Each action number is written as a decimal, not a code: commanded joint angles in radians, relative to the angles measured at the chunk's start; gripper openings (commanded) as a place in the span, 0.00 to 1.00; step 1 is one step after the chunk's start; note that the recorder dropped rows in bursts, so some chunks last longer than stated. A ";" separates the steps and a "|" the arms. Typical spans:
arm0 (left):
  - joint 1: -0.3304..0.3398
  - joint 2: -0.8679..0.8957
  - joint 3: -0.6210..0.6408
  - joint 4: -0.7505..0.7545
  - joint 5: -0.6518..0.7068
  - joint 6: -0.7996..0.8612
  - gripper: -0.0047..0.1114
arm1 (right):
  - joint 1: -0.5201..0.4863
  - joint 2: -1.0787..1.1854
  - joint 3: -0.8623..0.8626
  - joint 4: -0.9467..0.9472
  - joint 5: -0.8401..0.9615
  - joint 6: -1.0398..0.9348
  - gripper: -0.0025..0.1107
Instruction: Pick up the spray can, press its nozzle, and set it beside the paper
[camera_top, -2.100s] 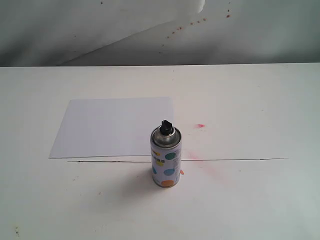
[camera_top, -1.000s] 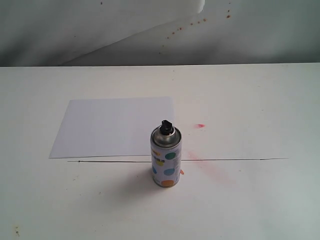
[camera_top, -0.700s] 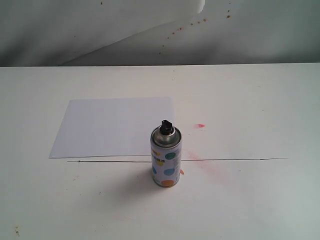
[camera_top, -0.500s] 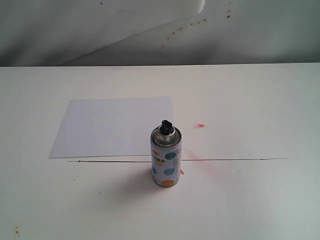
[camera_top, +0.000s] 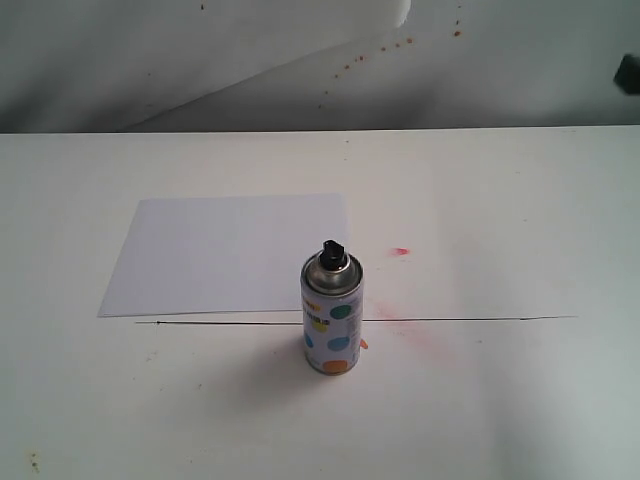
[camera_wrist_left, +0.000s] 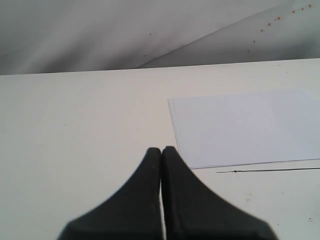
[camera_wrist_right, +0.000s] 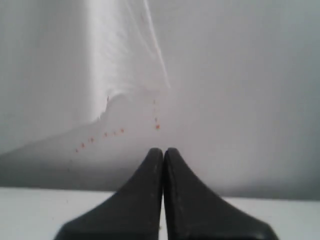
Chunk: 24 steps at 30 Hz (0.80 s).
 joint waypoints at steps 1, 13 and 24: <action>0.002 -0.004 0.005 0.000 -0.014 -0.003 0.04 | -0.006 0.107 0.051 -0.021 -0.041 -0.010 0.02; 0.002 -0.004 0.005 0.000 -0.014 -0.003 0.04 | -0.006 0.144 0.248 -0.129 -0.144 0.055 0.02; 0.002 -0.004 0.005 0.000 -0.014 -0.003 0.04 | -0.005 0.148 0.269 -0.483 -0.248 0.196 0.02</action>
